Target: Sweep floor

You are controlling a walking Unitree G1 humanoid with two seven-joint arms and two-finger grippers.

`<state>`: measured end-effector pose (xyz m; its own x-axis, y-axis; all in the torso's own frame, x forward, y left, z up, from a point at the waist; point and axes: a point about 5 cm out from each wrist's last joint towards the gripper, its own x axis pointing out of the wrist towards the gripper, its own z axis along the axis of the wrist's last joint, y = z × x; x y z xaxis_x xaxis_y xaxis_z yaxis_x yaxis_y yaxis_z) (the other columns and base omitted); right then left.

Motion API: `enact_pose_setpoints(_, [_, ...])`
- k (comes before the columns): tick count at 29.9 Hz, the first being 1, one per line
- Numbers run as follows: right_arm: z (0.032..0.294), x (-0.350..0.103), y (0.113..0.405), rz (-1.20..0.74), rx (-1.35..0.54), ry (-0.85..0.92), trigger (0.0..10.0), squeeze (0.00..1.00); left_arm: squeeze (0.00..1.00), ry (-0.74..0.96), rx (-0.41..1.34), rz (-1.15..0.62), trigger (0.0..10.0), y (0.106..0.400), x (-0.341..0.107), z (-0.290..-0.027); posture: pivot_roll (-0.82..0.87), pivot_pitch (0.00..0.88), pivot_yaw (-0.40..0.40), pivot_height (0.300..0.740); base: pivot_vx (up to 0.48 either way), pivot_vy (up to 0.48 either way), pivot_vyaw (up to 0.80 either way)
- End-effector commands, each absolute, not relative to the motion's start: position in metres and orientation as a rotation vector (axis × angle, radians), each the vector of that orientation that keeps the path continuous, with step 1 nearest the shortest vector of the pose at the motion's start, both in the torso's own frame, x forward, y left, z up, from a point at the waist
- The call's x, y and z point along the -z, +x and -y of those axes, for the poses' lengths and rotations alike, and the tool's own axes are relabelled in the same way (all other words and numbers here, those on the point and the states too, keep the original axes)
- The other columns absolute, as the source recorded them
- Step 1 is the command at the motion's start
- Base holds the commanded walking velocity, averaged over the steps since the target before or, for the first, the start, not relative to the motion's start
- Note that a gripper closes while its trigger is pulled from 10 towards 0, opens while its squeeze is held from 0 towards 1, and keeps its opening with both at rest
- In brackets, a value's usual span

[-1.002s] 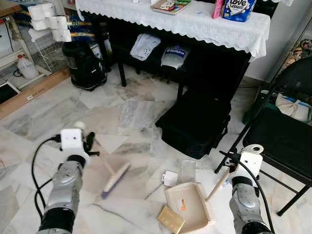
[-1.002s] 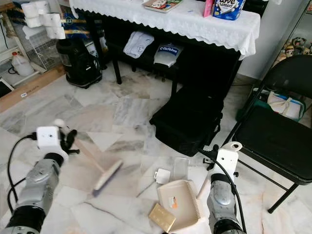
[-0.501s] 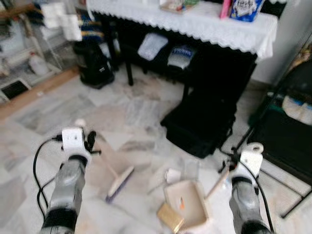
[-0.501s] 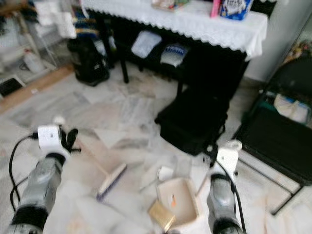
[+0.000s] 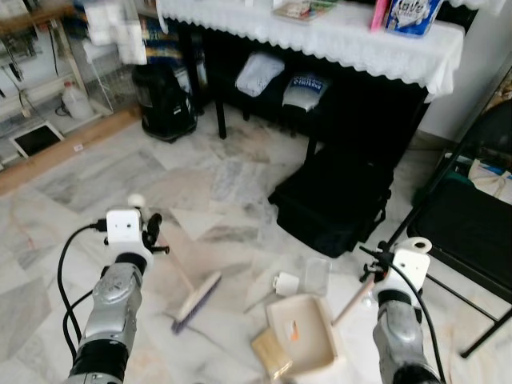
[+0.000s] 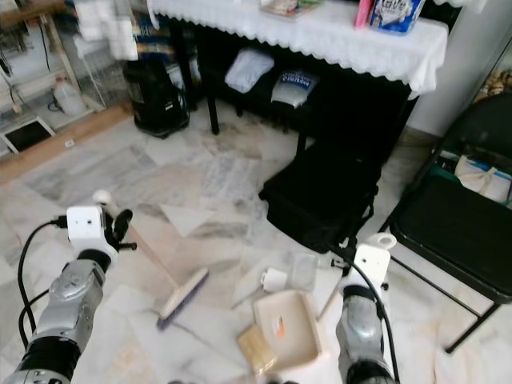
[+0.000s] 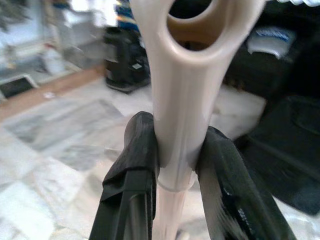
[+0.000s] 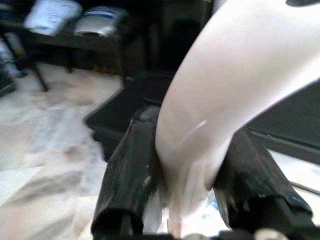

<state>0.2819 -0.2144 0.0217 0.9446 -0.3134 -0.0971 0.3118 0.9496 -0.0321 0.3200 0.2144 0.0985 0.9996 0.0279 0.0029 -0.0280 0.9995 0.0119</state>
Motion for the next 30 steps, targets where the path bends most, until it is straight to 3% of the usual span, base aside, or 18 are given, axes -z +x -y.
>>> enact_pose_setpoints(1, [0.2097,-0.0219,0.2833,-0.102,0.304,-0.016,10.0,0.00,0.00,0.030,-0.019,0.031,10.0,0.3236,-0.1082,-0.2166,0.01,0.055,0.026,0.740,0.000,0.000,0.00])
enact_pose_setpoints(5, [0.2081,-0.0231,0.2840,-0.094,0.302,-0.015,10.0,0.00,0.00,0.029,-0.009,0.039,10.0,0.3248,-0.1102,-0.2153,0.01,0.057,0.027,0.740,-0.480,0.000,0.00])
enact_pose_setpoints(15, [0.2091,-0.0254,0.2847,-0.081,0.311,-0.020,10.0,0.00,0.00,0.054,0.010,0.014,10.0,0.3247,-0.1070,-0.2125,0.01,0.069,0.025,0.740,0.000,0.000,0.00])
enact_pose_setpoints(22, [0.2071,-0.0255,0.2850,-0.080,0.307,-0.019,10.0,0.00,0.00,0.064,0.016,0.015,10.0,0.3240,-0.1074,-0.2138,0.02,0.075,0.024,0.740,-0.451,0.000,0.00])
enact_pose_setpoints(30, [0.2083,-0.0250,0.2848,-0.087,0.311,-0.019,10.0,0.00,0.00,0.101,0.039,-0.022,10.0,0.3240,-0.1047,-0.2121,0.02,0.082,0.023,0.740,0.000,0.000,0.00])
